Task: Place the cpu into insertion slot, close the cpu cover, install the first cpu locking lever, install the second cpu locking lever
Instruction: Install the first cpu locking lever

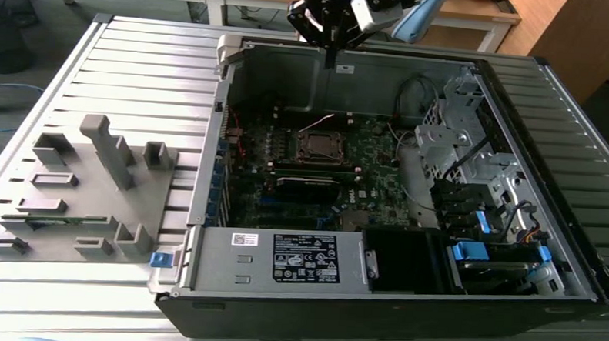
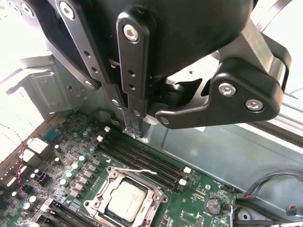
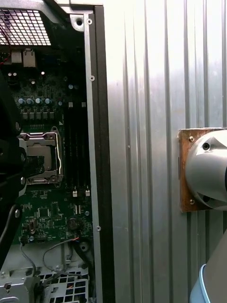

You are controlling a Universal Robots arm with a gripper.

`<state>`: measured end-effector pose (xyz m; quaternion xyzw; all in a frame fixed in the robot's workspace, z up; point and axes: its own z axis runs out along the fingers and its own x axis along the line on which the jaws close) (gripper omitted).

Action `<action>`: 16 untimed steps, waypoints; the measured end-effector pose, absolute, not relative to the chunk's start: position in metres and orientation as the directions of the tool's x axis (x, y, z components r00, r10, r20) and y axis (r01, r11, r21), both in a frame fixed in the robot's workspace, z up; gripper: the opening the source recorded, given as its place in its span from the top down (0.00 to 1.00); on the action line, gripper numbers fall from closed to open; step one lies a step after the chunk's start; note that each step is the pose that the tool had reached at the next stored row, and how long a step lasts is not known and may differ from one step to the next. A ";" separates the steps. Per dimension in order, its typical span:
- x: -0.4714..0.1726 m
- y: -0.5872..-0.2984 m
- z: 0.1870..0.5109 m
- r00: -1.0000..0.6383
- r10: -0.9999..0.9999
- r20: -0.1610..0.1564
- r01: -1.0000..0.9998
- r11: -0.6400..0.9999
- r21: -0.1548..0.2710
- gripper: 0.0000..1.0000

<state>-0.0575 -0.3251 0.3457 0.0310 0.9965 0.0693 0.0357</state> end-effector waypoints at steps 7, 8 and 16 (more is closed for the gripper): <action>-0.057 -0.325 0.345 -0.996 0.067 -0.067 0.057 0.988 0.141 0.90; -0.058 -0.325 0.344 -0.996 0.067 -0.067 0.057 0.988 0.141 0.90; -0.058 -0.325 0.335 -0.996 0.067 -0.067 0.057 0.989 0.139 0.90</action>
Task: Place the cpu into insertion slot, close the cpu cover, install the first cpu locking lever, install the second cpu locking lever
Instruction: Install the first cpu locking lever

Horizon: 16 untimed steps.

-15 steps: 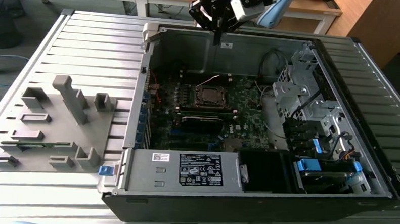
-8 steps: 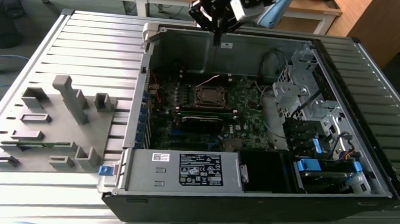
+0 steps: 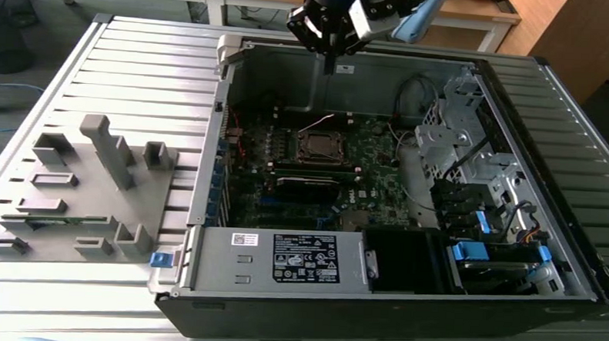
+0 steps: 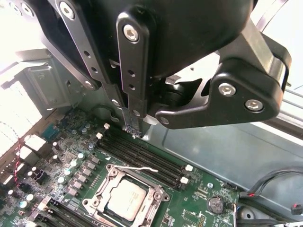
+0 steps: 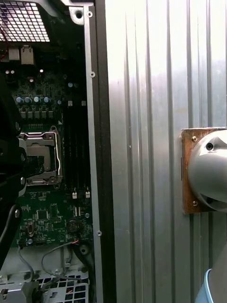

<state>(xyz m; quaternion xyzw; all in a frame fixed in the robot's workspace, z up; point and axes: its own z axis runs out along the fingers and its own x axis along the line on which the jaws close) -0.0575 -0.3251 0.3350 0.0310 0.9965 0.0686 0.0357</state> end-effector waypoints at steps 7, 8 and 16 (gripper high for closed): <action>-0.058 -0.325 0.334 -0.996 0.067 -0.067 0.057 0.989 0.139 0.90; -0.058 -0.325 0.334 -0.996 0.067 -0.067 0.057 0.989 0.139 0.90; -0.058 -0.325 0.332 -0.996 0.067 -0.067 0.057 0.989 0.139 0.90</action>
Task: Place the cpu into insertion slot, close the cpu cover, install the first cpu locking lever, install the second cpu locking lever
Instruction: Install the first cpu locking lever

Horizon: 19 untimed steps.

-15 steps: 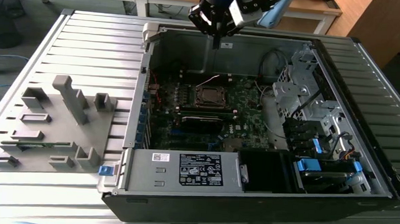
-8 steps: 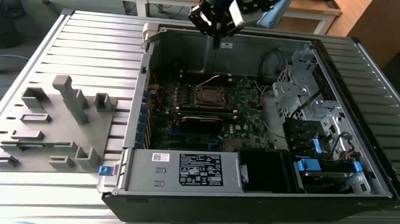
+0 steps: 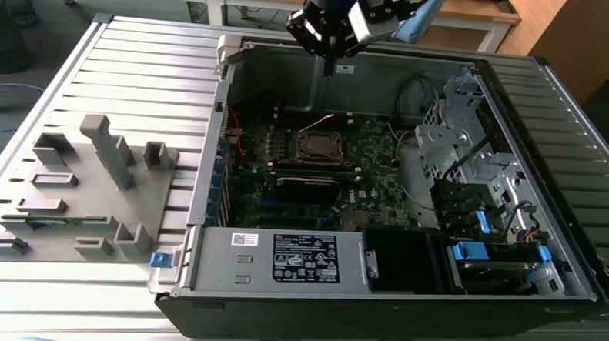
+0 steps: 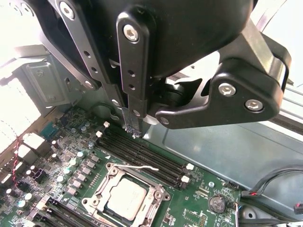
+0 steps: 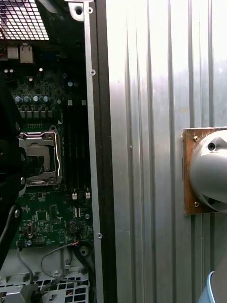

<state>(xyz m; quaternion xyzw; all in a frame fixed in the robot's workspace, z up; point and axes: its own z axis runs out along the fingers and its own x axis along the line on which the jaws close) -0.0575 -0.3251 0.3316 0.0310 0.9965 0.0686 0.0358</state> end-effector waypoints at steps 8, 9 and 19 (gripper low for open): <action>-0.058 -0.325 0.331 -0.996 0.067 -0.067 0.057 0.989 0.139 0.90; -0.058 -0.325 0.330 -0.996 0.067 -0.067 0.057 0.989 0.139 0.90; -0.058 -0.325 0.327 -0.996 0.067 -0.067 0.057 0.989 0.139 0.90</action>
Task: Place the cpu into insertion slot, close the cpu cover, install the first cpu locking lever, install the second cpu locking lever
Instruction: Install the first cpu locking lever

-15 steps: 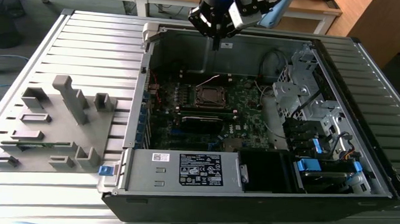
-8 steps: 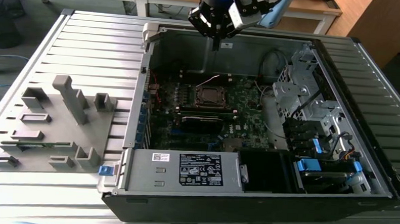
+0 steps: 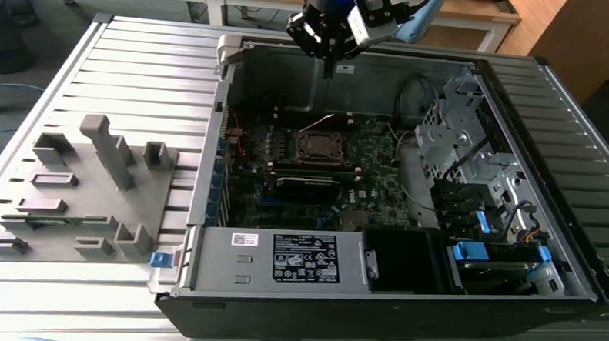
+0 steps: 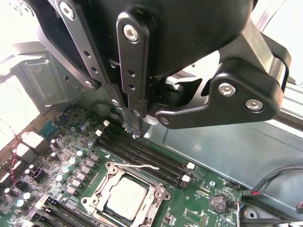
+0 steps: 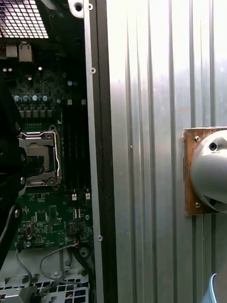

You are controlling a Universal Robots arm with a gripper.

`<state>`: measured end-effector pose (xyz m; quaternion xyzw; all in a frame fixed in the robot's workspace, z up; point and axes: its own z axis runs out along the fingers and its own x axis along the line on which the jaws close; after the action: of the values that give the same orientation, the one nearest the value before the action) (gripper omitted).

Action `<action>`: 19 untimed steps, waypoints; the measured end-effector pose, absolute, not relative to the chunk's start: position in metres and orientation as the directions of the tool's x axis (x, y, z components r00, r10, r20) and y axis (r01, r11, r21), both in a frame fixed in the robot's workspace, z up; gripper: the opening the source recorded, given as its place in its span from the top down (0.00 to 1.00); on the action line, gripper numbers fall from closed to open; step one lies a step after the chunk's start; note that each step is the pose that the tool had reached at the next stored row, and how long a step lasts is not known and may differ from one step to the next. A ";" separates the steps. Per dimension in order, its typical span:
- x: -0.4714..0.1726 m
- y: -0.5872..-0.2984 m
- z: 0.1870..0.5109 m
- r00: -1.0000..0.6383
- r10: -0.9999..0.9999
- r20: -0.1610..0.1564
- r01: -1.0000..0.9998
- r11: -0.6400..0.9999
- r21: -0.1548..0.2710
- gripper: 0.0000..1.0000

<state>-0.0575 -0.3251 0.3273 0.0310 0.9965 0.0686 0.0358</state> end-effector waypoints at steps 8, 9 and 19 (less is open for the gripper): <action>-0.058 -0.325 0.323 -0.995 0.067 -0.068 0.057 0.989 0.139 0.90; -0.058 -0.325 0.323 -0.995 0.067 -0.068 0.057 0.989 0.139 0.90; -0.060 -0.325 0.317 -0.995 0.067 -0.070 0.056 0.989 0.139 0.90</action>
<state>-0.0597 -0.3251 0.3172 0.0309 0.9965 0.0685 0.0373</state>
